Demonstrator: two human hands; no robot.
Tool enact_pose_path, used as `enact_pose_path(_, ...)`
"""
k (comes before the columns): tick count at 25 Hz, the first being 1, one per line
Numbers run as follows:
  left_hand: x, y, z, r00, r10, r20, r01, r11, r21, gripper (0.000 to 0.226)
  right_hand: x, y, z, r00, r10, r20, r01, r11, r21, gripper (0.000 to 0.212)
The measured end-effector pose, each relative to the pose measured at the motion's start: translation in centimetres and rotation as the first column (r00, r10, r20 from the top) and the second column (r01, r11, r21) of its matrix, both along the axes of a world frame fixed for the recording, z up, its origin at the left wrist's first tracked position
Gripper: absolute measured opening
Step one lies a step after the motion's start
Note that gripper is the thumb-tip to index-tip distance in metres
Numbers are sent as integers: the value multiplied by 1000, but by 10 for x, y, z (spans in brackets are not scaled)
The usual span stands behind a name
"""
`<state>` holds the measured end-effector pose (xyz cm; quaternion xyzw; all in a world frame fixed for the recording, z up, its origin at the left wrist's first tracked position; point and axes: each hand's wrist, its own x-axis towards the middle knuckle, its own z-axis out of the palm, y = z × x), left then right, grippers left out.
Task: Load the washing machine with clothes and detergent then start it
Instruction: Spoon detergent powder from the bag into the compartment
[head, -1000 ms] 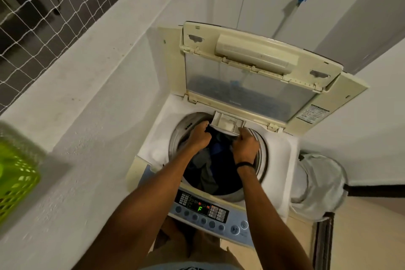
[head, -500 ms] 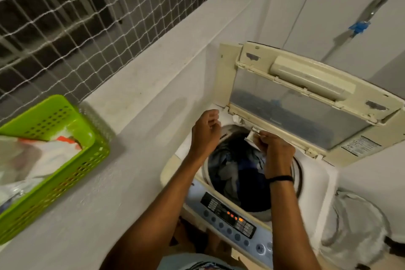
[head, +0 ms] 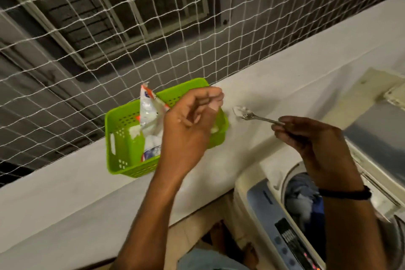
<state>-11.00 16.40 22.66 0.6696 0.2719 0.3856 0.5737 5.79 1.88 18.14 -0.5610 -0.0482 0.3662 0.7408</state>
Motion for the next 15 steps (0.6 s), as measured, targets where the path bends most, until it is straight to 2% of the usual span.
enact_pose_path(2, -37, 21, 7, 993, 106, -50, -102, 992, 76, 20, -13, 26, 16, 994, 88, 59, -88, 996, -8, 18)
enact_pose_path(4, -68, 41, 8, 953, 212, -215, -155, 955, 253, 22, -24, 51, 25, 978, 154, 144, -150, 988, -35, 17)
enact_pose_path(6, -92, 60, 3, 836, 302, -459, -86, 897, 434, 26, -33, 77, 28, 940, 217, 262, -198, 975, -97, 17)
enact_pose_path(7, -100, 65, 0, 759, 325, -564, -36, 886, 462, 30, -36, 89, 27, 904, 255, 342, -218, 965, -144, 17)
enact_pose_path(8, -106, 69, -1, 680, 318, -660, 6, 899, 438, 35, -39, 100, 26, 837, 312, 450, -232, 946, -226, 15)
enact_pose_path(10, -108, 72, -4, 519, 232, -823, 91, 942, 323, 46, -43, 120, 21, 566, 478, 672, -197, 870, -453, 13)
enact_pose_path(11, -107, 73, -6, 434, 178, -883, 127, 958, 256, 51, -46, 129, 20, 427, 538, 727, -141, 834, -534, 15)
enact_pose_path(12, -106, 75, -7, 368, 133, -920, 146, 969, 199, 52, -50, 138, 20, 332, 571, 751, -89, 811, -578, 17)
enact_pose_path(13, -105, 77, -9, 336, 104, -936, 155, 974, 163, 48, -54, 146, 21, 274, 581, 767, -50, 805, -591, 20)
enact_pose_path(15, -103, 80, -10, 343, 78, -936, 157, 978, 139, 31, -63, 161, 19, 225, 573, 788, -49, 814, -578, 25)
